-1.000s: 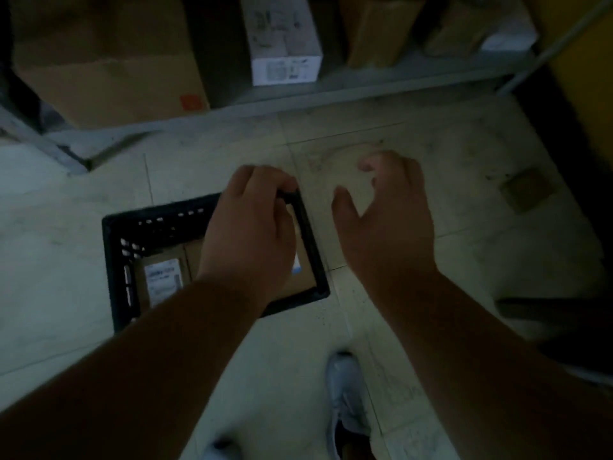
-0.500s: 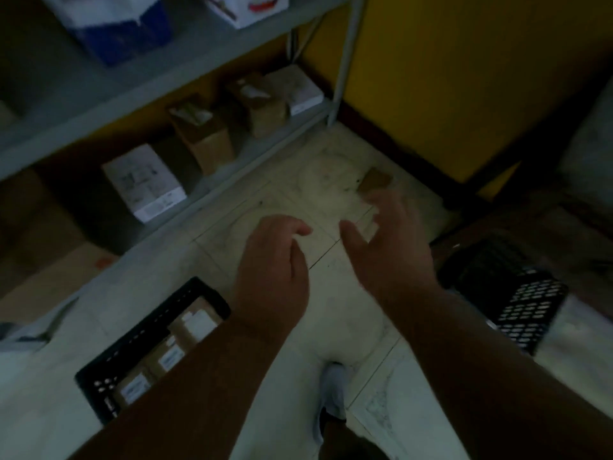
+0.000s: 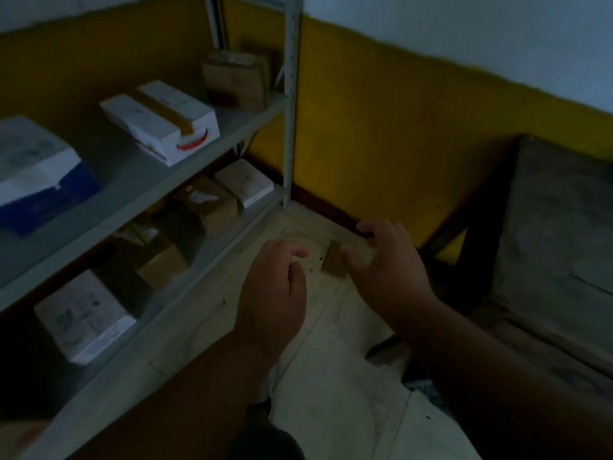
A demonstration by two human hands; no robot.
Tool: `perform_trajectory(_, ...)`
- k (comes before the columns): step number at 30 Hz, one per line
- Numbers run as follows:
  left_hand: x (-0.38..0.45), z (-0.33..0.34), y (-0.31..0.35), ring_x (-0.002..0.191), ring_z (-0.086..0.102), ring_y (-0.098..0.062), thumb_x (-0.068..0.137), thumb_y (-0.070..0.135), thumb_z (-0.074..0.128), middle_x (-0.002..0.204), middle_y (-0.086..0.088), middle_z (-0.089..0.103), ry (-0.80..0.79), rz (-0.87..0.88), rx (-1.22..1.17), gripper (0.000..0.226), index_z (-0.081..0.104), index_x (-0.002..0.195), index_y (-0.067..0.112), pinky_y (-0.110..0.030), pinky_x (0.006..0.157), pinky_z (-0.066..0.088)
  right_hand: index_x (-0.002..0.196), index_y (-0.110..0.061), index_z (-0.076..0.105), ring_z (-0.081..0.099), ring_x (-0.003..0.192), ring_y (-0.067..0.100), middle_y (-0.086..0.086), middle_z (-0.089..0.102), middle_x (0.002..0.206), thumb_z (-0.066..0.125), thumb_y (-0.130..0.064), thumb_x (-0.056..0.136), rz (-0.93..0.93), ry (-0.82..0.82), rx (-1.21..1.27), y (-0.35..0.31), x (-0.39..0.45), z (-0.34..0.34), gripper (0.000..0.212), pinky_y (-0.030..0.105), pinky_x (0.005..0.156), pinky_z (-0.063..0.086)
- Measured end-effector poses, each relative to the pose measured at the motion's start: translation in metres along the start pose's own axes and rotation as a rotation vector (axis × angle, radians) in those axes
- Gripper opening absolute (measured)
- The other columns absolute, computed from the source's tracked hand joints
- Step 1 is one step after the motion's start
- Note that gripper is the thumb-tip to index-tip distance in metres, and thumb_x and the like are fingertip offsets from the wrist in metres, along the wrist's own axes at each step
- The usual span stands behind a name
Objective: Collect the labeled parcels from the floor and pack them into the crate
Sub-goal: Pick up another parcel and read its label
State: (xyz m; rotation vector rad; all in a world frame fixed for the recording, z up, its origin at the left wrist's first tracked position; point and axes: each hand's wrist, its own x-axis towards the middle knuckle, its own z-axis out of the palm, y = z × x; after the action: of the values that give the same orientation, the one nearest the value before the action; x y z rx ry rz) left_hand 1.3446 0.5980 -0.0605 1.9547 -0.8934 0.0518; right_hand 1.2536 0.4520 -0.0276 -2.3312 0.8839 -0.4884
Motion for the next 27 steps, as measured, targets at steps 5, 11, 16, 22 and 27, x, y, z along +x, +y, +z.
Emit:
perform_trajectory(5, 0.123, 0.045, -0.046, 0.082, 0.053, -0.010, 0.096, 0.007, 0.048, 0.094, 0.007, 0.052, -0.143, 0.011, 0.002, 0.018, 0.062, 0.106, 0.011, -0.014, 0.068, 0.037, 0.122, -0.031, 0.051, 0.052, 0.102, 0.006, -0.009, 0.050, 0.122, 0.067, -0.043, 0.085, 0.118, 0.057, -0.049, 0.020, 0.094, 0.018, 0.042, 0.019, 0.070, 0.040)
perform_trajectory(11, 0.220, 0.120, -0.089, 0.076, 0.052, -0.008, 0.097, 0.019, 0.050, 0.090, 0.006, 0.056, -0.305, -0.004, -0.038, 0.013, 0.059, 0.106, 0.018, -0.016, 0.060, 0.035, 0.124, -0.025, 0.053, 0.053, 0.108, 0.011, -0.005, 0.052, 0.123, 0.067, -0.041, 0.086, 0.218, 0.083, -0.044, 0.056, 0.200, 0.058, 0.044, 0.023, 0.074, 0.040)
perform_trajectory(16, 0.282, 0.220, -0.134, 0.079, 0.053, -0.007, 0.097, 0.042, 0.038, 0.092, 0.005, 0.058, -0.348, -0.037, -0.101, 0.031, 0.057, 0.107, 0.019, -0.013, 0.061, 0.037, 0.123, -0.018, 0.053, 0.056, 0.107, 0.022, 0.003, 0.053, 0.121, 0.064, -0.036, 0.088, 0.241, 0.142, -0.019, 0.127, 0.296, 0.109, 0.041, 0.039, 0.081, 0.053)
perform_trajectory(22, 0.315, 0.355, -0.239, 0.074, 0.053, 0.002, 0.101, 0.043, 0.038, 0.088, 0.014, 0.057, -0.567, -0.169, -0.080, 0.019, 0.051, 0.107, 0.030, -0.018, 0.057, 0.036, 0.122, -0.020, 0.050, 0.062, 0.096, 0.009, -0.002, 0.058, 0.115, 0.068, -0.041, 0.087, 0.368, 0.242, 0.166, 0.244, 0.373, 0.204, 0.044, 0.024, 0.070, 0.050)
perform_trajectory(27, 0.307, 0.477, -0.373, 0.072, 0.050, 0.008, 0.103, 0.040, 0.039, 0.095, 0.016, 0.054, -0.748, -0.375, -0.052, 0.032, 0.050, 0.127, 0.021, -0.010, 0.055, 0.035, 0.126, -0.022, 0.052, 0.061, 0.095, 0.008, -0.003, 0.058, 0.122, 0.069, -0.045, 0.085, 0.564, 0.192, 0.155, 0.374, 0.399, 0.332, 0.051, 0.025, 0.073, 0.051)
